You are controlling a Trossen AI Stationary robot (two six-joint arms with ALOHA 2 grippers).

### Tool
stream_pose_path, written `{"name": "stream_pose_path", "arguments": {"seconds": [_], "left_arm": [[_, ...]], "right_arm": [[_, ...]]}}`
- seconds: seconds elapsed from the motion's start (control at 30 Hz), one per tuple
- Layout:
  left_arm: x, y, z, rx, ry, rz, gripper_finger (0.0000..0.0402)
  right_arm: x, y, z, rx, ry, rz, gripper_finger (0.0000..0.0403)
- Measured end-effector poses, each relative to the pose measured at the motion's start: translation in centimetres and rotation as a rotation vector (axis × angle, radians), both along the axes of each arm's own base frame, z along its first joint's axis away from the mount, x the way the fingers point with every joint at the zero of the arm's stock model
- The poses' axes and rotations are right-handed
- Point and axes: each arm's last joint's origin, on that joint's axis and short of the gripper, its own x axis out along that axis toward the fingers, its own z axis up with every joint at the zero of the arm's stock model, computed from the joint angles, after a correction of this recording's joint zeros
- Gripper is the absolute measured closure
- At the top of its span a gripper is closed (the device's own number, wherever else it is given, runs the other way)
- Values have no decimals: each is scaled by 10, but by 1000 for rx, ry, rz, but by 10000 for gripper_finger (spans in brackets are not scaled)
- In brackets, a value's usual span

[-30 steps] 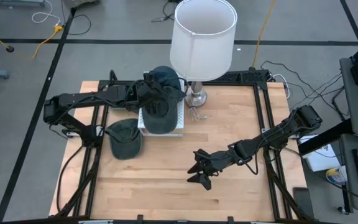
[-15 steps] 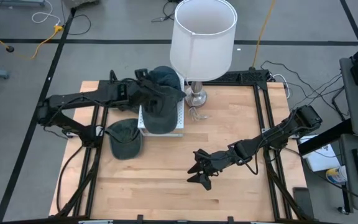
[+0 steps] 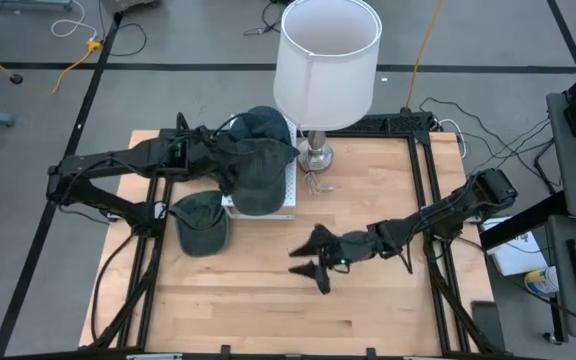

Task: Pick & Place hat
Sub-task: Put the bottom right gray cap on the shelf

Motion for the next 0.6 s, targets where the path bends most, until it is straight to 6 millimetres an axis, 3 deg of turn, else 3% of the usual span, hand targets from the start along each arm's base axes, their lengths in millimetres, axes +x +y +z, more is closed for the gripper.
{"name": "stream_pose_path", "arguments": {"seconds": [0.27,0.47,0.6], "left_arm": [[-15,-12,-3,-296,-21,58,188],[-30,-25,8,-302,-81,18,202],[-40,-30,15,-261,-120,13,212]], "right_arm": [[15,-51,13,-249,-137,-270,191],[20,-84,20,-425,-118,-433,210],[31,-90,35,-542,-138,-456,226]]}}
